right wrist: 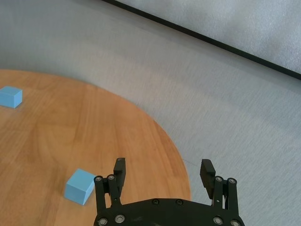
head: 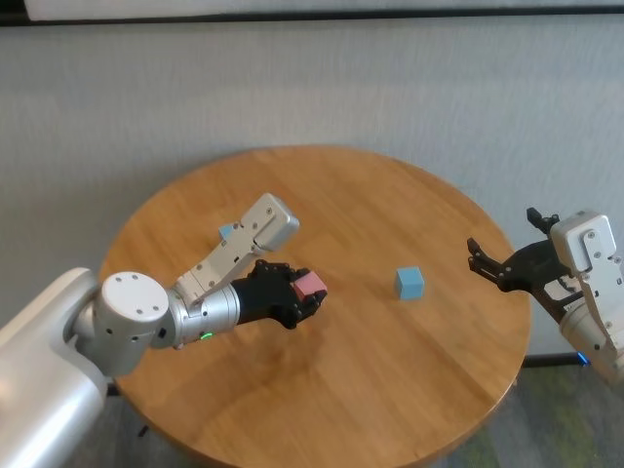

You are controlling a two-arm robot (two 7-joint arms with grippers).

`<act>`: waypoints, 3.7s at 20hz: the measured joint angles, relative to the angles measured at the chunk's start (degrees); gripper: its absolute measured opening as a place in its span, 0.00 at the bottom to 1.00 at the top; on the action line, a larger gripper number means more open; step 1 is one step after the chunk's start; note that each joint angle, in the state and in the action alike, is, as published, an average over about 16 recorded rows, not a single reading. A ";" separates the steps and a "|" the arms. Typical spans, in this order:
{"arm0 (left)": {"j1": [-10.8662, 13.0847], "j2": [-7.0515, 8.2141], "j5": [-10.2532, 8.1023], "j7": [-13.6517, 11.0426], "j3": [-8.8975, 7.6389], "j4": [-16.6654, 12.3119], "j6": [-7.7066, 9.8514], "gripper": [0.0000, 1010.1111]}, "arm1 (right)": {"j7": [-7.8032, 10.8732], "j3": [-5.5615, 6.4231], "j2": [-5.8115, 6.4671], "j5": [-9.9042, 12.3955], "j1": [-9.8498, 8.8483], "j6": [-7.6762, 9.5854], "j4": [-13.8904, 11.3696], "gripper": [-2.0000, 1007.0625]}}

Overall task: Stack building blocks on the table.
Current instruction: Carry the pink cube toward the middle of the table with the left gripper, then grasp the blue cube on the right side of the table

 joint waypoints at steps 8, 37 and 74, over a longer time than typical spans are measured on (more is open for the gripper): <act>-0.10 -0.87 -0.07 -0.14 0.06 1.76 -0.48 0.40 | 0.00 0.00 0.00 0.00 0.00 0.00 0.00 0.99; -0.21 -1.57 0.44 0.24 -0.22 3.51 0.40 0.51 | 0.00 0.00 0.00 0.00 0.00 0.00 0.00 0.99; 5.35 5.54 3.50 8.52 -6.64 -13.18 2.07 0.99 | 3.58 1.91 -2.77 7.52 -3.02 13.20 -7.35 0.99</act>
